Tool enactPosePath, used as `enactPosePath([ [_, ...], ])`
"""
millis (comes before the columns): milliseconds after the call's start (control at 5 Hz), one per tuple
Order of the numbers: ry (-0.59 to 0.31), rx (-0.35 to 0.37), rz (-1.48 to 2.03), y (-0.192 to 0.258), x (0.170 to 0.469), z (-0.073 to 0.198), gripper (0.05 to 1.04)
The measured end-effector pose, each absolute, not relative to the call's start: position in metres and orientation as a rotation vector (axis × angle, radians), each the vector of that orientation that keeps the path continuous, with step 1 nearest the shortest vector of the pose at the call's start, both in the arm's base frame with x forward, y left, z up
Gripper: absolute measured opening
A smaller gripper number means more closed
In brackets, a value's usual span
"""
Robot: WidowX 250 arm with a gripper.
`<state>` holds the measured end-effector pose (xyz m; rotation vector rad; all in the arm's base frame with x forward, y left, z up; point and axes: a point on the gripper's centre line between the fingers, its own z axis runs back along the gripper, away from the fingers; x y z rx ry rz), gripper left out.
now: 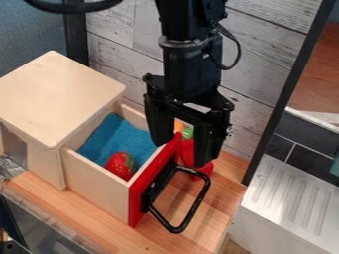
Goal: Remove the red object from the drawer
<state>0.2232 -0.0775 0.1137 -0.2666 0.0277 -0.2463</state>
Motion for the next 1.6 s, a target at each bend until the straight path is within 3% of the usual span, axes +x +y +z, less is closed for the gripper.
enactPosePath([
  [200, 0.05, -0.265, -0.248, -0.077, 0.221, 0.108, 1.001],
  [800, 0.077, -0.156, -0.477, -0.027, 0.23, 0.072, 1.001],
  [1400, -0.016, -0.049, -0.614, -0.003, 0.25, 0.064, 1.0],
  [1600, -0.01, -0.033, -0.598, 0.0, 0.254, 0.053, 1.001],
])
